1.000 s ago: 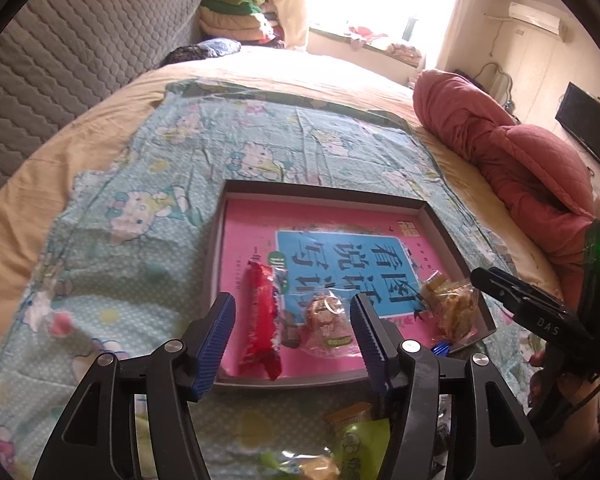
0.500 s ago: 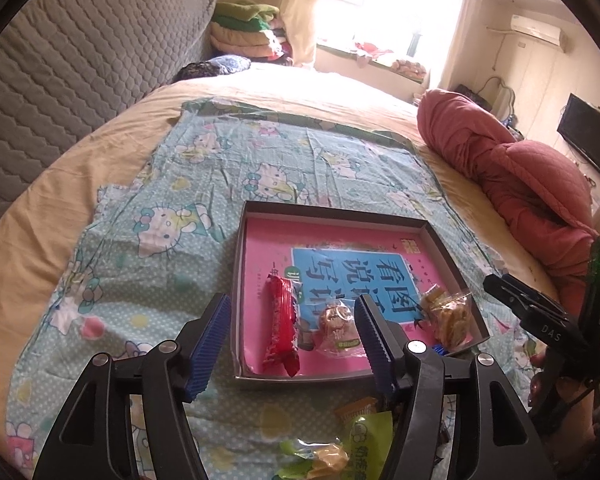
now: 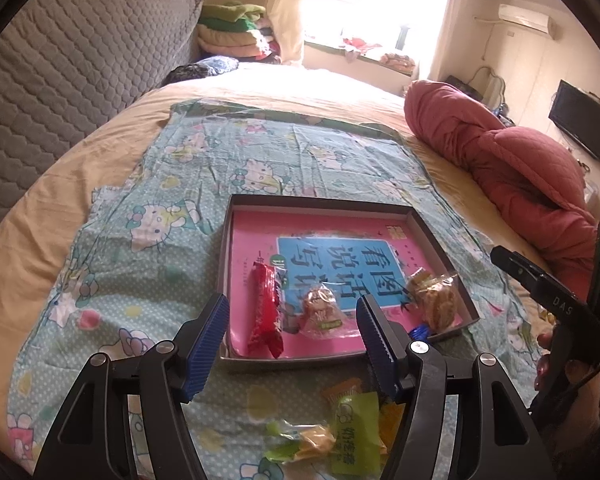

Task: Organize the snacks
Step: 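Move both tools back from the box toward the snack pile beside it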

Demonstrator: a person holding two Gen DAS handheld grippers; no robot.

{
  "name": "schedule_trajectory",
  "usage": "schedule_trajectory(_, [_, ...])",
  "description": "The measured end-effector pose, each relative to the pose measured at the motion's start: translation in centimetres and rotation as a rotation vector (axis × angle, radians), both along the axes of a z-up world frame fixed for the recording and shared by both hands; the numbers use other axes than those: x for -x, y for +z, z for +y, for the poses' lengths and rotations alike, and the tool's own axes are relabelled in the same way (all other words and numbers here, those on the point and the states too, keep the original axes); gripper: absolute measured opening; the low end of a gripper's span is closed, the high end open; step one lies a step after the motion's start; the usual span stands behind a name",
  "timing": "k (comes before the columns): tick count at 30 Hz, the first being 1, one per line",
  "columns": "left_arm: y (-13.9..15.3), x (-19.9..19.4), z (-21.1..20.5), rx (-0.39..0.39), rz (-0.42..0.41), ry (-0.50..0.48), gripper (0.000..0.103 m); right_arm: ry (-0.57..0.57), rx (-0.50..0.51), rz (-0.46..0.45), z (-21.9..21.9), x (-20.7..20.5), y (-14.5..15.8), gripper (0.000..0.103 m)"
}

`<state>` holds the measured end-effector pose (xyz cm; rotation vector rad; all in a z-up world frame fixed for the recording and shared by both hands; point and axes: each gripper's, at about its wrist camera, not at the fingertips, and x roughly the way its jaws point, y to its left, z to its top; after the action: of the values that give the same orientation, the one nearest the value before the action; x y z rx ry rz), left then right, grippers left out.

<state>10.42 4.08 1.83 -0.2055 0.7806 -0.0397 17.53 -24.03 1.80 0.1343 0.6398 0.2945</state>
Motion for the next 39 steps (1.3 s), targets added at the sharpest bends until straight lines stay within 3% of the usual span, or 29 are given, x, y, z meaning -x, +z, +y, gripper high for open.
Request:
schedule_trajectory(21, [-0.4, 2.5, 0.7, -0.018, 0.034, -0.029, 0.068, 0.057, 0.042, -0.031, 2.3, 3.4, 1.4, 0.076])
schedule_trajectory(30, [-0.3, 3.5, 1.4, 0.001, 0.031, -0.026, 0.068, 0.081, 0.028, 0.014, 3.1, 4.1, 0.7, 0.075])
schedule_trajectory(39, [-1.7, 4.1, 0.9, 0.003, 0.083, -0.038, 0.068, 0.103, 0.026, 0.052, 3.4, 5.4, 0.0, 0.076])
